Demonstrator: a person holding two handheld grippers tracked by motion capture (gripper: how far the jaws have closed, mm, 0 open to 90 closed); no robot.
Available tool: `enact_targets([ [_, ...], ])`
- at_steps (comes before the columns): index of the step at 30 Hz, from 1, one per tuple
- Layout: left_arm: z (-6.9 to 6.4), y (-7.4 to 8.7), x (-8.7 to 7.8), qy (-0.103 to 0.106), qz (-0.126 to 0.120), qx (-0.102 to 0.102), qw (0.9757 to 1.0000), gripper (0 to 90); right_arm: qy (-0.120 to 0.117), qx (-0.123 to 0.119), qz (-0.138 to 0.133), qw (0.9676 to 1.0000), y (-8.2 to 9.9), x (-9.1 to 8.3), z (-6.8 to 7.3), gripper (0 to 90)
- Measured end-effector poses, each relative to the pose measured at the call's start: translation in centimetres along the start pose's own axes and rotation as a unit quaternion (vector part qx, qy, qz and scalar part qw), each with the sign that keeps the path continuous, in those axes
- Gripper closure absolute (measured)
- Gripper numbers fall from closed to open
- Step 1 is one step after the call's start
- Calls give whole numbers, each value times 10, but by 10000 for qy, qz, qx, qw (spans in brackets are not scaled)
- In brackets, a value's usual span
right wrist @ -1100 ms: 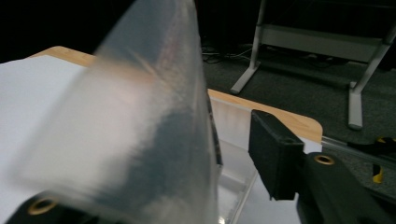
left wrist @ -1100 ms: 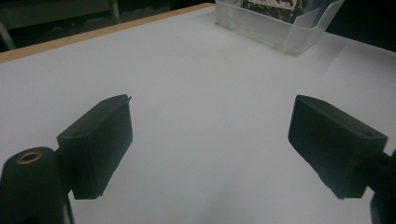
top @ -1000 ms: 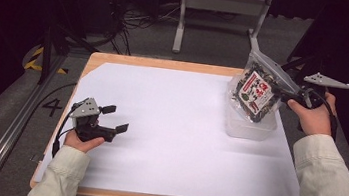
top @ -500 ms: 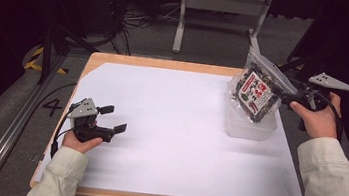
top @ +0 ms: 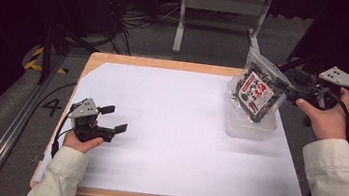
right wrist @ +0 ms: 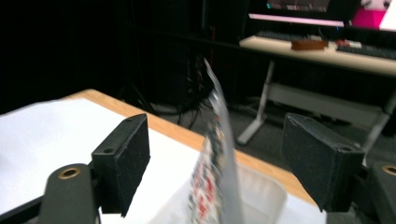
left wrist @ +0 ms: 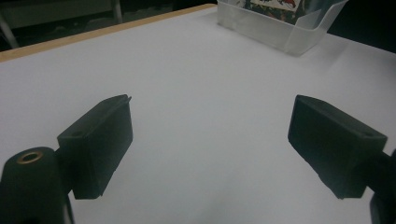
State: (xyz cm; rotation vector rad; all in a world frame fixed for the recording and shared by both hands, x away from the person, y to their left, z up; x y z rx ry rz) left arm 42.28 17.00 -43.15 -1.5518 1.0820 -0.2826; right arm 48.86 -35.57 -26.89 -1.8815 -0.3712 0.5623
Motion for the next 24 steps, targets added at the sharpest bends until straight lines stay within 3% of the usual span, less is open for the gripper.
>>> enact_targets([
  [3, -2, 1, -1, -1, -51, -55, 10000, 149, -60, -73, -171, 9998, -12, -5, 8, 241],
  [4, -3, 4, -2, -17, -22, 1, 10000, 149, -198, -73, -340, 9992, -22, -9, 17, 241],
  [10, -9, 11, -8, -52, 45, 50, 10000, 149, -583, -45, -510, 9970, -33, -14, 48, 237],
  [16, -18, 10, -12, 0, -56, 121, 9999, 149, -1006, 39, -602, 9931, -25, -11, 84, 234],
  [24, -23, 12, -15, 34, -111, 160, 9998, 147, -1394, -114, -602, 9883, -5, -1, 129, 219],
])
Point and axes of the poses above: each handheld gripper's, and its own axes: x roughly forward along the jaws, y roughly out of its underside, z roughly to its left, the point moved 6 cm from there along x, roughly forward along the jaws, and after that the axes turned 13 degrees about -x, right-handed, at the moved point
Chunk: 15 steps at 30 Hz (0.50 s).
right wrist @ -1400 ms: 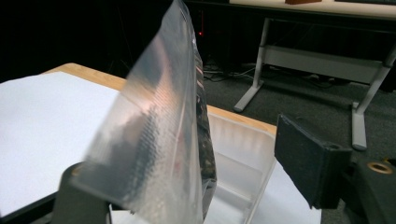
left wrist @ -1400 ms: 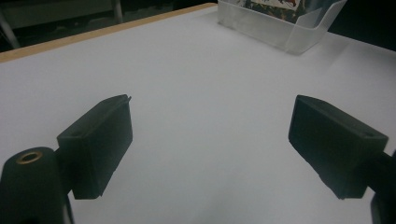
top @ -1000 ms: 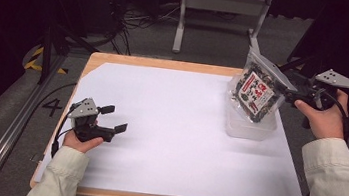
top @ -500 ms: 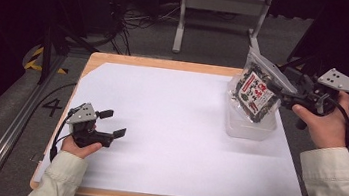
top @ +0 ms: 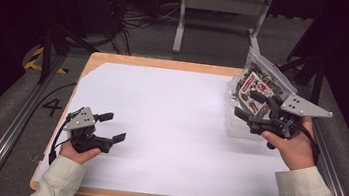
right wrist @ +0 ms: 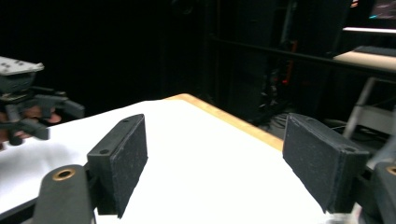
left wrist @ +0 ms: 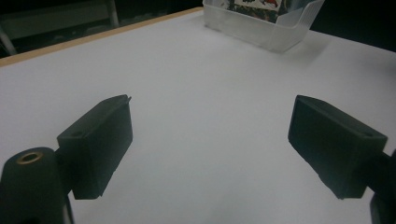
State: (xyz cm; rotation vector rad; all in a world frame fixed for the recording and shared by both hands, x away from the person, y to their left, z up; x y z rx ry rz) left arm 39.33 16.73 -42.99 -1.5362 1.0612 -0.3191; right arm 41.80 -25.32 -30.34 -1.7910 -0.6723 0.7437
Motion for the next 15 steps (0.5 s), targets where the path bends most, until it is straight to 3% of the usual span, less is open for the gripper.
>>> enact_targets([
  [5, 1, 3, -3, -20, 3, -45, 10000, 146, -164, 8, -18, 9999, 13, 10, 18, 214],
  [15, 4, 7, -9, -77, -185, -145, 9997, 141, -398, 380, -9, 9985, 51, 33, 41, 208],
])
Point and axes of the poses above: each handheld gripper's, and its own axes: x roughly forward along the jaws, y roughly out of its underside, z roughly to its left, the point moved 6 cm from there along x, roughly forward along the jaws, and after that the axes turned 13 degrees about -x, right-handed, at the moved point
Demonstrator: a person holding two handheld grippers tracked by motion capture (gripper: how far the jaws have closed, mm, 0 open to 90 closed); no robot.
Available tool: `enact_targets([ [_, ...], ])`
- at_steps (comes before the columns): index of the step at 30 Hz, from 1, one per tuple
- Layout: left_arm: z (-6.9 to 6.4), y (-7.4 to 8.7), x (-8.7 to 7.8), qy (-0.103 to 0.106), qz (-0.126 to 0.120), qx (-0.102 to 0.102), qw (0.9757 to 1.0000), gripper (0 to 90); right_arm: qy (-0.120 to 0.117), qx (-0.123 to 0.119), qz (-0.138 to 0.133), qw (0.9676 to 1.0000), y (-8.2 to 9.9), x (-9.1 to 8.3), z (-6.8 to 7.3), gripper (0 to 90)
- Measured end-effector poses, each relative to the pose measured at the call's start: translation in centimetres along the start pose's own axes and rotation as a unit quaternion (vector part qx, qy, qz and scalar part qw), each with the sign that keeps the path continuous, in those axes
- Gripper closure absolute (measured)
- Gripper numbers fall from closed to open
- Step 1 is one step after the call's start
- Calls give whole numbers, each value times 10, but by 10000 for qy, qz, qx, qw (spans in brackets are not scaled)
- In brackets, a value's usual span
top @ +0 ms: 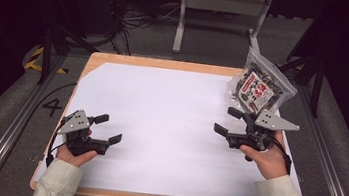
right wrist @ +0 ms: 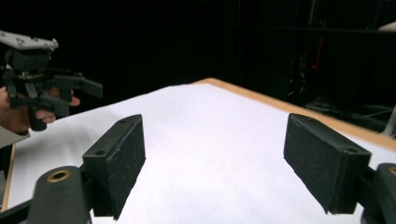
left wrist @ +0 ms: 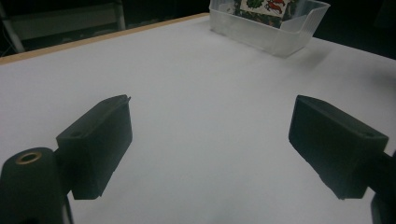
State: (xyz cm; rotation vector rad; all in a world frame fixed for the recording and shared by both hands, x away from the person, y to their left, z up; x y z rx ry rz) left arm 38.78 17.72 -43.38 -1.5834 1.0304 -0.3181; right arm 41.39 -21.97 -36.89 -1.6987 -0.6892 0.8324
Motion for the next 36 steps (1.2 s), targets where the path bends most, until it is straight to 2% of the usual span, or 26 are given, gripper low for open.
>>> enact_targets([
  [8, 5, 4, 3, -58, -7, -53, 10000, 138, -95, -5, 620, 9980, 49, 23, 13, 225],
  [12, 7, 6, 4, -76, -23, -103, 9999, 138, -27, 57, 898, 9959, 67, 27, 15, 226],
  [17, 12, 11, 7, -104, 13, -160, 9998, 137, 42, 23, 1115, 9937, 80, 30, 17, 225],
  [26, 14, 18, 14, -147, 112, -210, 9996, 141, 107, 41, 1307, 9914, 94, 29, 19, 215],
  [30, 18, 21, 14, -164, 108, -410, 9990, 141, 104, 157, 1225, 9923, 94, 27, 16, 209],
  [36, 21, 22, 14, -258, 99, -400, 9988, 142, 79, 164, 1194, 9927, 93, 26, 16, 218],
])
Point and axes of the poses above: each handheld gripper's, and its own axes: x roughly forward along the jaws, y roughly out of its underside, z roughly to its left, the point moved 6 cm from there along x, roughly forward along the jaws, and after that the axes turned 13 degrees about -x, right-handed, at the moved point
